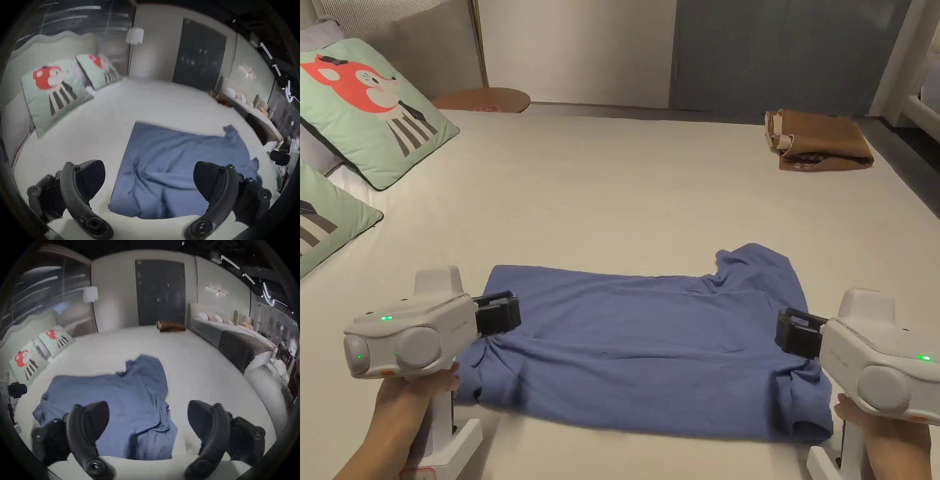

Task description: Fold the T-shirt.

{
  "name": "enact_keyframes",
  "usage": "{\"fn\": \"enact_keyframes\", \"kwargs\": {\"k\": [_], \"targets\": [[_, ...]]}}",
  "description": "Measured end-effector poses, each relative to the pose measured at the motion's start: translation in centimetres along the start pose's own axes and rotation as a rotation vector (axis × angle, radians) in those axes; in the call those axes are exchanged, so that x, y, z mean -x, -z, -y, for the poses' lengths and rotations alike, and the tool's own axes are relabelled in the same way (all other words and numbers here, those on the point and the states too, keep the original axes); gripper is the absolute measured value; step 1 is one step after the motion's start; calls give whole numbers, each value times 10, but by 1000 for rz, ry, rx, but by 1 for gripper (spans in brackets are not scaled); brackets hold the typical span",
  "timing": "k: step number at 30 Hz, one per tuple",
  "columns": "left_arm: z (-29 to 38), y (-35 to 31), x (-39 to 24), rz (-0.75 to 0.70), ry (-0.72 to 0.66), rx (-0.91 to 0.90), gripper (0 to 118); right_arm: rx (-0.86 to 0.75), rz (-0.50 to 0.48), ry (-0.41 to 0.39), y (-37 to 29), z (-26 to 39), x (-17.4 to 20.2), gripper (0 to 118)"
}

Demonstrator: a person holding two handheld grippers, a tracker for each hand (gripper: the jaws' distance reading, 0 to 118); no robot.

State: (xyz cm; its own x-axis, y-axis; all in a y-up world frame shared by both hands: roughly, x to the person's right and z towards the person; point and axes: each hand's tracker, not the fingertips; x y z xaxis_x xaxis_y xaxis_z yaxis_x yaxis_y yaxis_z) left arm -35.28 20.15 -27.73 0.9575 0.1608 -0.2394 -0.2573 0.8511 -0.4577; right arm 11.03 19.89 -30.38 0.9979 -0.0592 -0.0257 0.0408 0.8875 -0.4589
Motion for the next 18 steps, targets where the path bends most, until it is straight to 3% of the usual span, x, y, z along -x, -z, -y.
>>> {"fn": "enact_keyframes", "kwargs": {"k": [5, 13, 15, 16, 18], "targets": [[-3, -78, -25, 4, 27, -266, 108, -222, -9, -32, -74, -7, 10, 105], [24, -131, -34, -83, 116, -401, 108, -413, 90, -144, -136, 18, 38, 104], [32, -136, -31, -73, 131, -418, 104, -422, 93, -147, -152, 19, 47, 91], [36, -137, -32, -55, 136, -423, 93, -419, 91, -148, -153, 22, 49, 78], [41, -138, -31, -46, 148, -421, 28, -416, 93, -153, -153, 27, 53, 30]]}}
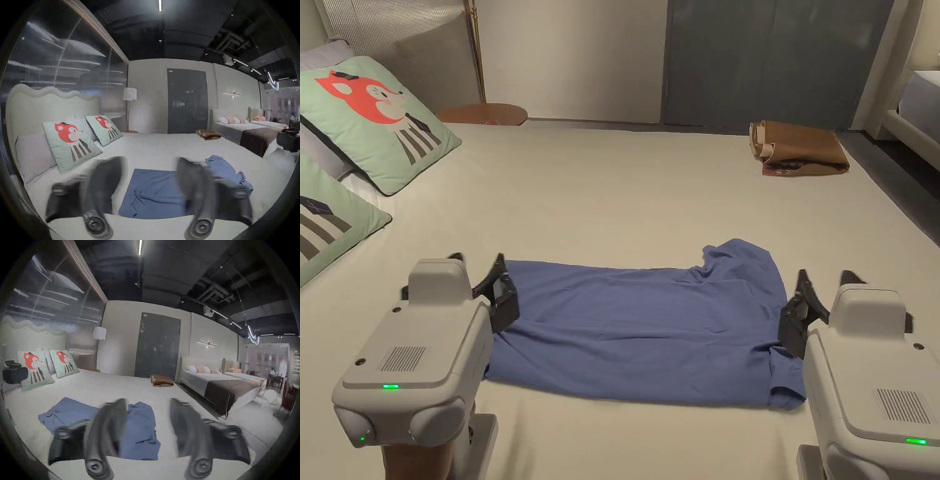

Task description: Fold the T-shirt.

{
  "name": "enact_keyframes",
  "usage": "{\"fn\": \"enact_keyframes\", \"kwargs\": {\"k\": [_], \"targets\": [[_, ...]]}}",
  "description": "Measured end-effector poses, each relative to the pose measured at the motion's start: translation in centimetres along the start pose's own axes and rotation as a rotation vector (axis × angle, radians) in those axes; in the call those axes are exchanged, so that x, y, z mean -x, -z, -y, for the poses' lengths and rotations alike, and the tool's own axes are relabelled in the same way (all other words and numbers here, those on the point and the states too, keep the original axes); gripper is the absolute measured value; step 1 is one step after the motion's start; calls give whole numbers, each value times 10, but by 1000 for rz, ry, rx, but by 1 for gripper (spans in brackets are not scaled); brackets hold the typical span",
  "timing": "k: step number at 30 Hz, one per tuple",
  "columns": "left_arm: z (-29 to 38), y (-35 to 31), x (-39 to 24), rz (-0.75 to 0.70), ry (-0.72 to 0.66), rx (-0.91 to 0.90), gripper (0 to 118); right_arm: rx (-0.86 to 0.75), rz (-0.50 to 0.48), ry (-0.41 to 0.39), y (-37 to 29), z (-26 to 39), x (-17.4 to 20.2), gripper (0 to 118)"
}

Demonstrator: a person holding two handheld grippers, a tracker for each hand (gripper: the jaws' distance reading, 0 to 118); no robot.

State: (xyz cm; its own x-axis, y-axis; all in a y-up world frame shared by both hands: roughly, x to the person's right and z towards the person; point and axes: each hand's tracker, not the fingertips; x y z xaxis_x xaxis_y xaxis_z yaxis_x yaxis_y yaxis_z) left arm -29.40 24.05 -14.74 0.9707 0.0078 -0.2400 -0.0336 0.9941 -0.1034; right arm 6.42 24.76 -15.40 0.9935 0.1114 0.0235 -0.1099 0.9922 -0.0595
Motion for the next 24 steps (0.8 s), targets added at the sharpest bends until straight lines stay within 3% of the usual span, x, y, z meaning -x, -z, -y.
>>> {"fn": "enact_keyframes", "kwargs": {"k": [1, 2, 4, 15, 20, 21, 22, 23, 24], "targets": [[2, 2, 0, -6, 14, 12, 0, 4, 1, -6, 0, 2, 1, 9], [4, 1, -4, 5, 17, 22, 0, 7, 2, -13, 1, 4, 2, 1], [7, 0, 0, 57, -8, 44, 0, 4, -9, -2, 0, 6, 1, 0], [20, 20, -5, 31, 100, 107, 0, -7, -3, 0, 5, -2, 2, 0], [36, 68, 23, 41, 82, 383, 1, 9, -2, -1, 13, -1, 0, 0], [41, 77, 30, 37, 44, 433, 9, 14, -2, -1, 16, 1, -1, 0], [43, 84, 34, 41, 15, 489, 30, 19, -2, 0, 19, 3, -1, 0], [49, 93, 41, 37, -20, 521, 68, 26, -4, 2, 22, 4, -1, 0], [55, 102, 45, 35, -14, 571, 95, 32, -3, 2, 24, 5, 0, 0]]}}
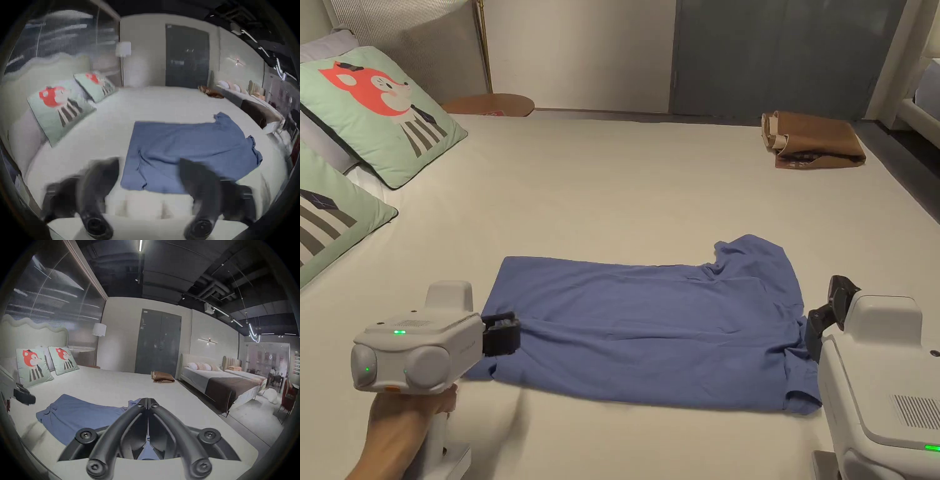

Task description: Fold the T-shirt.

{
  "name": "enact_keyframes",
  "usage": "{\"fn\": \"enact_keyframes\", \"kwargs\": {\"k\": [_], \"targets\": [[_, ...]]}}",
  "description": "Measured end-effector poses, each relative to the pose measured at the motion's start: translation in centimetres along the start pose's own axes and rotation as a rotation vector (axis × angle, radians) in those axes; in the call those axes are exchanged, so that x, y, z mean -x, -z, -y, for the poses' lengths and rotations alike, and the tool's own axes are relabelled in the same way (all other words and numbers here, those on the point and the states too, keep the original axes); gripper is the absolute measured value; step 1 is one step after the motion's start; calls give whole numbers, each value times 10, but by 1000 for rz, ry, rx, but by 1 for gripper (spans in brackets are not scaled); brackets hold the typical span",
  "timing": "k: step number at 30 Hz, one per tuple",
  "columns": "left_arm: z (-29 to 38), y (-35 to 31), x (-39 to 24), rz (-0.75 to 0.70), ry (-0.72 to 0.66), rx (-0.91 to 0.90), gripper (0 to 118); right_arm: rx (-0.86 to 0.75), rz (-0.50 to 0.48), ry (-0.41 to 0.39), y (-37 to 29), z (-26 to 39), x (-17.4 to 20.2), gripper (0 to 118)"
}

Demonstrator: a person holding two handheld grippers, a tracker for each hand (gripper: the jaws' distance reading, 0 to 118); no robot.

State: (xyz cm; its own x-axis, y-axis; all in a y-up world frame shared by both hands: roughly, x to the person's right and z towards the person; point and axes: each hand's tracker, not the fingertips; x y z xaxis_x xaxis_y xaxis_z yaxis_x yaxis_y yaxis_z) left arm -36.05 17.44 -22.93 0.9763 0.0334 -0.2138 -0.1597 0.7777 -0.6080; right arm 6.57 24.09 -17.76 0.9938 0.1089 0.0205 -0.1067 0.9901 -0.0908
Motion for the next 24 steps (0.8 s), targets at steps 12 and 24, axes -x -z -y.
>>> {"fn": "enact_keyframes", "kwargs": {"k": [12, 24], "targets": [[30, 74, 7, -78, 66, 185, 65, 96, -1, -18, 34, 26, -1, 0], [29, 66, -5, -45, 183, 151, 4, 352, -10, 35, 62, 68, -23, 16]]}}
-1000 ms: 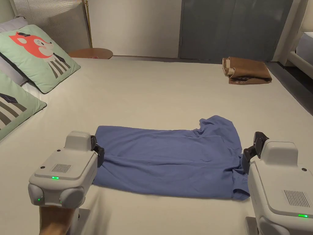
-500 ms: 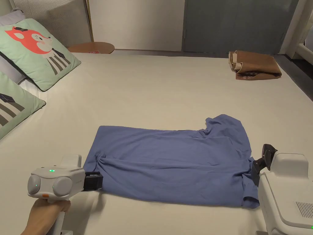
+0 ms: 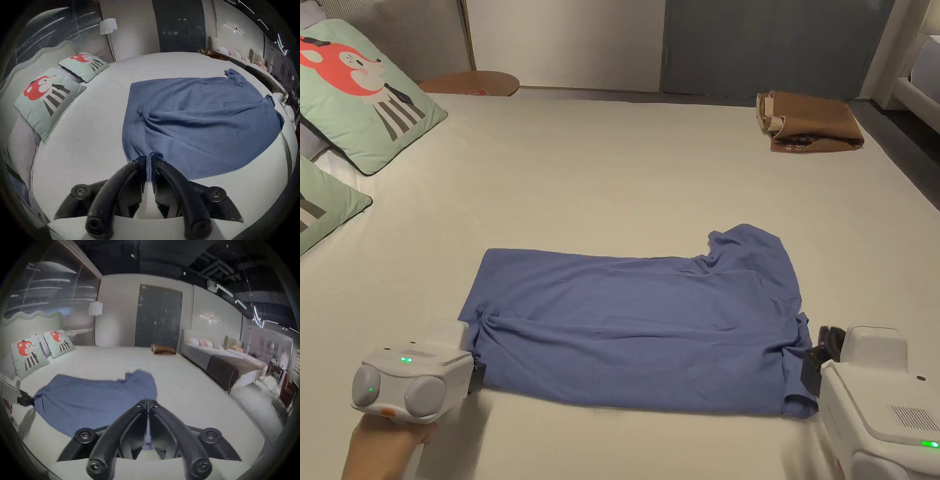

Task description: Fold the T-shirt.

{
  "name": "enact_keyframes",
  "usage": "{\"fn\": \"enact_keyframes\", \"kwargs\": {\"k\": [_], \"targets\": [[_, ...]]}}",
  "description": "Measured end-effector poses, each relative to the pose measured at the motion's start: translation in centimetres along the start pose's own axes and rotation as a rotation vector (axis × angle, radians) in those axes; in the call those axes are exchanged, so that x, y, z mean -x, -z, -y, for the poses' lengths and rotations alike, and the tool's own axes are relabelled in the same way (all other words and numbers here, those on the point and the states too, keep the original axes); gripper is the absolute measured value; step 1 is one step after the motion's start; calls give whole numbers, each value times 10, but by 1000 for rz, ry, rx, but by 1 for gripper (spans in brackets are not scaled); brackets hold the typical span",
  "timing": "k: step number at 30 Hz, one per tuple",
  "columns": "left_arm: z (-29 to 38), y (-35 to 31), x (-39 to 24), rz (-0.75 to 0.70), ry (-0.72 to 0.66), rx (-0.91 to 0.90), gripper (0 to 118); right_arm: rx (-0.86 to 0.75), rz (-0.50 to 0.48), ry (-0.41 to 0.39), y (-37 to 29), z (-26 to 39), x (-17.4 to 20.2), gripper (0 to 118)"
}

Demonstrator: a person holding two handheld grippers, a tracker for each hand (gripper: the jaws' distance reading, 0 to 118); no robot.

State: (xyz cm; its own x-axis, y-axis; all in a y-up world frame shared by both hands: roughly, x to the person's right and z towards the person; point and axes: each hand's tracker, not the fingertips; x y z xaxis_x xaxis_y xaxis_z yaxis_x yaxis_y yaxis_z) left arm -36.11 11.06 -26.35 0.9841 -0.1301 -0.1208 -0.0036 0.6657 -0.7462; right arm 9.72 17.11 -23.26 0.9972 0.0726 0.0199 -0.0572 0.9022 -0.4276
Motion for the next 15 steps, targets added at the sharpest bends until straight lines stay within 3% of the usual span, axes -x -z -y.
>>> {"fn": "enact_keyframes", "kwargs": {"k": [1, 4, 6, 10, 12, 15], "targets": [[-3, -3, 1, 2, -1, -2, 4, 61, -7, 16, 7, 6, -3, 21], [-8, -18, -1, 14, -30, -22, 4, 198, -41, 95, 34, 28, -10, 87], [-12, -22, 0, 16, -47, -34, 4, 275, -37, 94, 51, 42, -11, 109], [-16, -28, 0, 25, -53, -49, 4, 315, -39, 83, 69, 56, -5, 108], [-16, -29, 0, 24, -51, -48, 4, 333, -53, 102, 76, 59, -5, 101], [-14, -31, 1, 18, -53, -43, 4, 356, -83, 103, 83, 61, -3, 44]]}}
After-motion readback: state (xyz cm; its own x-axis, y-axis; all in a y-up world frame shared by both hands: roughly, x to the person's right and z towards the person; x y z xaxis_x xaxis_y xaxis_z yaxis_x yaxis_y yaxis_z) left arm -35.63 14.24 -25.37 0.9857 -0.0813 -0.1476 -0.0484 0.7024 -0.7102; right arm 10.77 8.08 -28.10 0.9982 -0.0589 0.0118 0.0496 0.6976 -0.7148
